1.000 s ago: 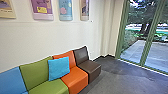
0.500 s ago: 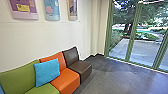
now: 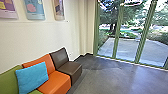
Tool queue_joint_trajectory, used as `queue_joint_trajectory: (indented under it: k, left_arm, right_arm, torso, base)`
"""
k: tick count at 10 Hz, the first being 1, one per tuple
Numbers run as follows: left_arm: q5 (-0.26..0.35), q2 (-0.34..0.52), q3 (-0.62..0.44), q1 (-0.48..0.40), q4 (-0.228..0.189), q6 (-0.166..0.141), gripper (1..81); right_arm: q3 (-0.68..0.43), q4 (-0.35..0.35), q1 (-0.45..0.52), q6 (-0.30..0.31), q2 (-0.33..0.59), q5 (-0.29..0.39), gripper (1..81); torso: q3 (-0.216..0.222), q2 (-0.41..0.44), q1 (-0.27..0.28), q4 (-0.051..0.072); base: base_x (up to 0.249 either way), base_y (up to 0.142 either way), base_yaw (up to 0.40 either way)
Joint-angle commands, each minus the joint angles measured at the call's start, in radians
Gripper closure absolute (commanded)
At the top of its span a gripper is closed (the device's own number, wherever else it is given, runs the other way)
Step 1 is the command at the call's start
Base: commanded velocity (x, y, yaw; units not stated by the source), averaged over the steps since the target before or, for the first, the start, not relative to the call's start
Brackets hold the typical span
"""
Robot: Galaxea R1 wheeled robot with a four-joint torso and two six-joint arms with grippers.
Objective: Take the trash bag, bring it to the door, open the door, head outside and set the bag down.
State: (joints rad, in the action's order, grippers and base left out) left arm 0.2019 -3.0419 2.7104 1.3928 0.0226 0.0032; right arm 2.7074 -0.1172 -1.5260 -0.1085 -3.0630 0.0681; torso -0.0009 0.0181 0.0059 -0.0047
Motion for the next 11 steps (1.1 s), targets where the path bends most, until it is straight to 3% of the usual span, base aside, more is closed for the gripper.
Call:
queue_joint_trajectory:
  k: [1, 11]
  left_arm:
    - [0.059, -0.003, -0.001, -0.067, -0.004, 0.006, 81.1]
    - [0.059, 0.000, 0.002, -0.064, -0.010, 0.008, 81.1]
  right_arm:
    - [-0.003, 0.025, 0.046, -0.002, -0.016, 0.059, 1.0]
    - [0.012, 0.033, 0.036, 0.001, -0.015, 0.059, 1.0]
  torso:
    - [0.000, 0.000, 0.000, 0.000]
    - [0.000, 0.000, 0.000, 0.000]
  base:
    - [0.000, 0.000, -0.341]
    - [0.000, 0.000, -0.341]
